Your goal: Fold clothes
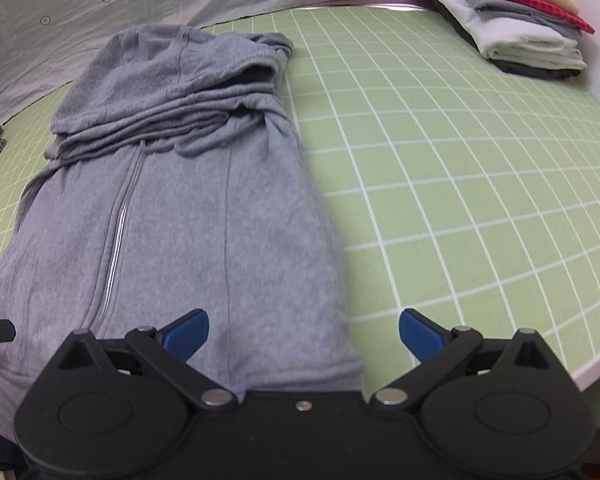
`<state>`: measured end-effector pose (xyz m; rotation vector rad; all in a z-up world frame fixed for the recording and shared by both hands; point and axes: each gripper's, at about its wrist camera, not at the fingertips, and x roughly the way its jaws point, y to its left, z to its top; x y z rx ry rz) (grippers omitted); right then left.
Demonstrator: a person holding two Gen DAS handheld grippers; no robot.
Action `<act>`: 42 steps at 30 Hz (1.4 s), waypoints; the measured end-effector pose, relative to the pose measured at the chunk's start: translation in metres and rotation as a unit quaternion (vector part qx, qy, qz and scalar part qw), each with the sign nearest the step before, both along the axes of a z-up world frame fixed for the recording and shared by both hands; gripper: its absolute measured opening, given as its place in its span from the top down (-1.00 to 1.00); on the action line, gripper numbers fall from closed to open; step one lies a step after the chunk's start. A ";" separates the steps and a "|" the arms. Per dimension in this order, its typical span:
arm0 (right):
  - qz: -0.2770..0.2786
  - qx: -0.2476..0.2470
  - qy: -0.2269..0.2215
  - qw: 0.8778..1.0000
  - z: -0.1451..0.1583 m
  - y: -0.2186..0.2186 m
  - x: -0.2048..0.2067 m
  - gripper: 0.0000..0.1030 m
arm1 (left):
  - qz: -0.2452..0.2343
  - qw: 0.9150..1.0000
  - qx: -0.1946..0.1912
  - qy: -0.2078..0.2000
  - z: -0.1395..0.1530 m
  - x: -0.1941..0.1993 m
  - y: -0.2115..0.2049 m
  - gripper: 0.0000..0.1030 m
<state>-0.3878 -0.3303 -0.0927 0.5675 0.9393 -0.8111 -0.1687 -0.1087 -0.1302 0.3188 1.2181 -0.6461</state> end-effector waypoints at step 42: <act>-0.023 0.016 -0.249 0.968 0.080 -0.131 0.093 0.64 | 0.029 0.968 -0.244 0.045 0.092 0.147 -0.129 0.69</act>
